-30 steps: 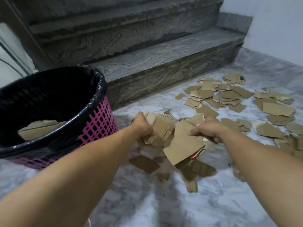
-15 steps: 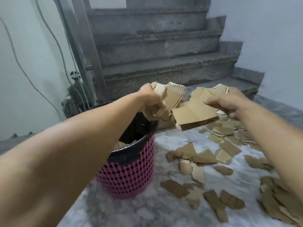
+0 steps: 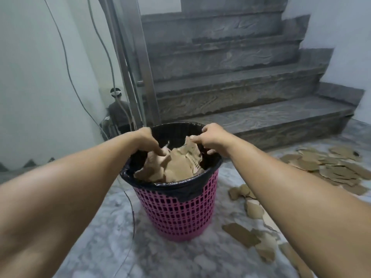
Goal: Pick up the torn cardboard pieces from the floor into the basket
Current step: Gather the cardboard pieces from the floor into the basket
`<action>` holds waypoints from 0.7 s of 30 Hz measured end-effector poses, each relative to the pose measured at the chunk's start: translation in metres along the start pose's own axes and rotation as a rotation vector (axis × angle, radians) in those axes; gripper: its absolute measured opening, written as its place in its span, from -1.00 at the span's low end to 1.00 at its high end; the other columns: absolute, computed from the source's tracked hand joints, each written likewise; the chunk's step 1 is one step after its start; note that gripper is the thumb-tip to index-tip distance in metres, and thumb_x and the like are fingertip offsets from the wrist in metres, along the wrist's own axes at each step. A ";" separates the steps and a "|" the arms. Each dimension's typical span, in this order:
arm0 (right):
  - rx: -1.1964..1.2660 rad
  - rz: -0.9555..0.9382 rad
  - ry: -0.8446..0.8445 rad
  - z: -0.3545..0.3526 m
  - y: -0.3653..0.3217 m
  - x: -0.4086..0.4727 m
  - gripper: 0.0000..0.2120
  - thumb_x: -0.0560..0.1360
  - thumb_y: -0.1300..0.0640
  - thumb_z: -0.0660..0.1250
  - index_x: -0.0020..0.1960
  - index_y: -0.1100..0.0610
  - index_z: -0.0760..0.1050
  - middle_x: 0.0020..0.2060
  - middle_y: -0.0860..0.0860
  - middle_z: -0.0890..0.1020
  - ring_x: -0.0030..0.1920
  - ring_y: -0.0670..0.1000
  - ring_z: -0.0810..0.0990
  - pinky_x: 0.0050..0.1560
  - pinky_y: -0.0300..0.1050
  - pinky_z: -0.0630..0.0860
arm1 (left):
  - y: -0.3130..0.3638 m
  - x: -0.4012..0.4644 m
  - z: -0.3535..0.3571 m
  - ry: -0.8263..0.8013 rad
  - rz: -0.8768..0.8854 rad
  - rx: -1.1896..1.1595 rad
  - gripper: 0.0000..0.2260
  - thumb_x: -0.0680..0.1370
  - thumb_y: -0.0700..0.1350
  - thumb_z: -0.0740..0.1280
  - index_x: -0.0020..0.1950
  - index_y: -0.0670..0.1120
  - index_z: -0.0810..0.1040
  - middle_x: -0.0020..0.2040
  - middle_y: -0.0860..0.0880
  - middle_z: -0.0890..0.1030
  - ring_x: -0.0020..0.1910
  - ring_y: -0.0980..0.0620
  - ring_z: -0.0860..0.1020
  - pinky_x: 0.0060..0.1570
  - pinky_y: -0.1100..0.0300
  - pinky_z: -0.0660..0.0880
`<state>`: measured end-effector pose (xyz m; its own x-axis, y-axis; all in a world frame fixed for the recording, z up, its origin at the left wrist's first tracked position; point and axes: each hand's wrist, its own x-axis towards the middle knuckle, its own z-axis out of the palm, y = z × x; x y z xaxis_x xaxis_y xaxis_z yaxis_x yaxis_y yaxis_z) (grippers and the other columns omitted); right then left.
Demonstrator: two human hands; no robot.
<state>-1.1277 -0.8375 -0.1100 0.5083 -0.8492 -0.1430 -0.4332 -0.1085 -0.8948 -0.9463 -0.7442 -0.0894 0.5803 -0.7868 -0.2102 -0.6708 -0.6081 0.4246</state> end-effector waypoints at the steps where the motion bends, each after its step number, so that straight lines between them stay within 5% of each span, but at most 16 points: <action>1: -0.008 -0.007 -0.001 0.002 0.000 0.002 -0.55 0.52 0.11 0.42 0.31 0.30 0.42 0.17 0.15 0.54 0.16 0.16 0.56 0.18 0.10 0.56 | -0.001 -0.001 0.001 -0.005 0.003 0.010 -0.29 0.30 -0.01 0.60 0.34 -0.16 0.39 0.24 -0.13 0.51 0.08 -0.10 0.52 0.09 -0.01 0.54; 5: 0.065 -0.053 0.060 -0.012 0.002 0.005 -0.92 0.52 0.19 0.40 -0.08 0.20 0.53 0.03 0.21 0.62 -0.02 0.12 0.64 0.01 0.02 0.64 | 0.015 -0.002 0.004 -0.010 0.083 0.013 -0.40 0.38 0.01 0.54 0.34 -0.17 0.45 0.22 -0.13 0.53 0.10 -0.10 0.52 0.04 -0.01 0.55; 9: 0.072 -0.009 0.071 -0.051 0.014 0.000 -0.96 0.54 0.22 0.37 -0.04 0.20 0.56 -0.09 0.14 0.66 -0.19 0.06 0.65 -0.30 -0.16 0.56 | 0.058 -0.009 0.019 0.035 0.242 -0.023 -0.46 0.37 0.08 0.53 0.24 -0.15 0.54 0.15 -0.09 0.58 0.07 -0.07 0.54 0.12 0.05 0.53; 14: -0.011 0.082 0.077 -0.108 0.052 -0.006 -0.82 0.53 0.15 0.40 0.07 0.23 0.59 -0.03 0.13 0.66 -0.10 0.08 0.68 -0.13 -0.08 0.58 | 0.117 -0.018 0.056 0.104 0.449 0.048 -0.35 0.35 0.28 0.46 0.27 -0.11 0.49 0.19 -0.06 0.57 0.15 -0.05 0.53 0.12 0.11 0.49; 21: -0.107 0.302 0.164 -0.174 0.144 -0.025 -0.84 0.52 0.14 0.41 0.05 0.20 0.55 -0.02 0.13 0.65 -0.04 0.09 0.68 -0.04 0.04 0.63 | 0.183 -0.025 0.143 0.051 0.707 0.205 -0.38 0.38 0.28 0.42 0.28 -0.07 0.47 0.18 -0.07 0.56 0.13 -0.09 0.52 0.09 0.01 0.52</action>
<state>-1.3324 -0.9212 -0.1621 0.2230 -0.9220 -0.3166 -0.6255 0.1137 -0.7719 -1.1497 -0.8508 -0.1322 -0.0054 -0.9953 0.0963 -0.9626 0.0313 0.2690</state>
